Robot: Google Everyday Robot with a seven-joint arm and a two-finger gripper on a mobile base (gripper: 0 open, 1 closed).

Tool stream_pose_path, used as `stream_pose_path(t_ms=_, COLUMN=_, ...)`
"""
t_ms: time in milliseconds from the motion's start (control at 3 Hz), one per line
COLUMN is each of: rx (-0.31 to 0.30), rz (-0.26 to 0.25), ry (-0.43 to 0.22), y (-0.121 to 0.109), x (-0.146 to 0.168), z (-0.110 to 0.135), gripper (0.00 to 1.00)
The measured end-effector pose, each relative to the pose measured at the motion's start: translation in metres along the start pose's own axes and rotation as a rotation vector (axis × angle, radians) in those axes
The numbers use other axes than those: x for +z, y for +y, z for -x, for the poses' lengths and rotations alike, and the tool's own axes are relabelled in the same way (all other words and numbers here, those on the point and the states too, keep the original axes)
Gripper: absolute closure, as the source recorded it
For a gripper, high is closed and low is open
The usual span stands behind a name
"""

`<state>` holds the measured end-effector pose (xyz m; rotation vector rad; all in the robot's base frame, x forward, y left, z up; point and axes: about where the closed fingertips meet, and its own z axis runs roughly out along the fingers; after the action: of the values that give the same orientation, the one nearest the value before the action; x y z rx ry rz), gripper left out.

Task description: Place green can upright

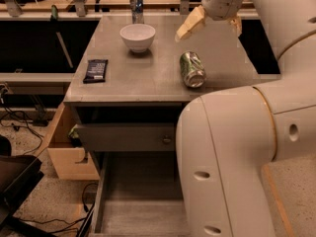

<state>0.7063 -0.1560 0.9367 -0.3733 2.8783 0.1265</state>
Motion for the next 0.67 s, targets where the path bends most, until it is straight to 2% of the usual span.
stream_pose_path(t_ms=333, rx=0.054, rz=-0.043, ry=0.032, y=-0.001, x=0.012, z=0.003, gripper=0.00)
stream_pose_path(t_ms=667, rx=0.096, rz=-0.038, ry=0.065, y=-0.004, x=0.027, z=-0.001, gripper=0.00)
